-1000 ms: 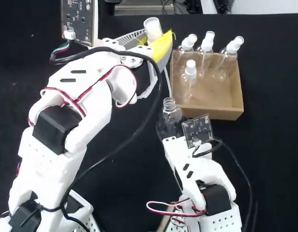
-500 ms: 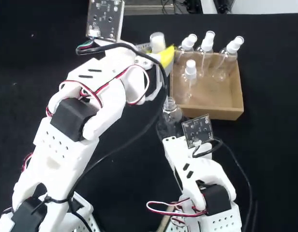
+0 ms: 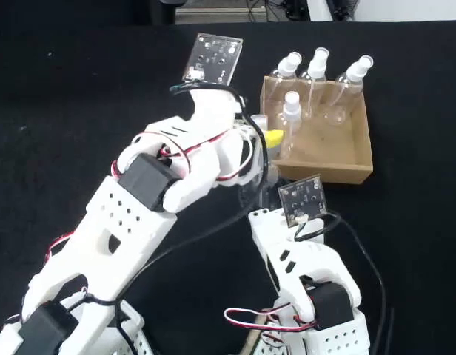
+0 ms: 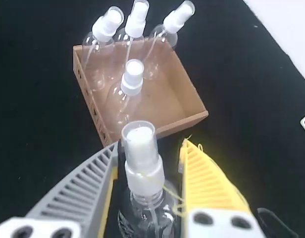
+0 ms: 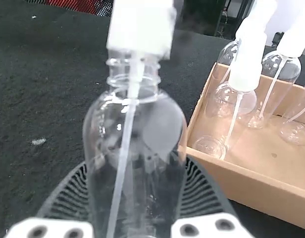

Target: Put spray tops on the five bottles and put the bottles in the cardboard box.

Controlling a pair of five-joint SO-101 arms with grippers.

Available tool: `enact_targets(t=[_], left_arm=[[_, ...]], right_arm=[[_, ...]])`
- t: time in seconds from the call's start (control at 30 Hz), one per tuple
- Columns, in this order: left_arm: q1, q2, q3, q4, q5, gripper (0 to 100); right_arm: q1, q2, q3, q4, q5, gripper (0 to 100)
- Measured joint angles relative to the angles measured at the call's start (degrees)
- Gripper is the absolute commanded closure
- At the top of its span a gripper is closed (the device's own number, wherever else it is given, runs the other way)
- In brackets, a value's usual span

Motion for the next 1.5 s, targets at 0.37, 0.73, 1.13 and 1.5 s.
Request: enact_targets(t=[0.37,0.73,1.13,1.5], left_arm=[[-4.5,-8.8,1.5,0.8,0.1,80],[-9.1,-0.3,3.4,-12.5,-0.1,80],[-6.8,-2.1,3.3,-2.1,-5.7,80],[-10.1,-12.0,8.3,-4.6,-5.8,80]], right_arm=[[0.0,0.0,0.0,0.0,0.0,98.8],[0.0,0.0,0.0,0.0,0.0,98.8],[0.0,0.0,0.1,0.0,0.1,98.7],[-0.1,0.0,0.1,0.0,0.0,98.8]])
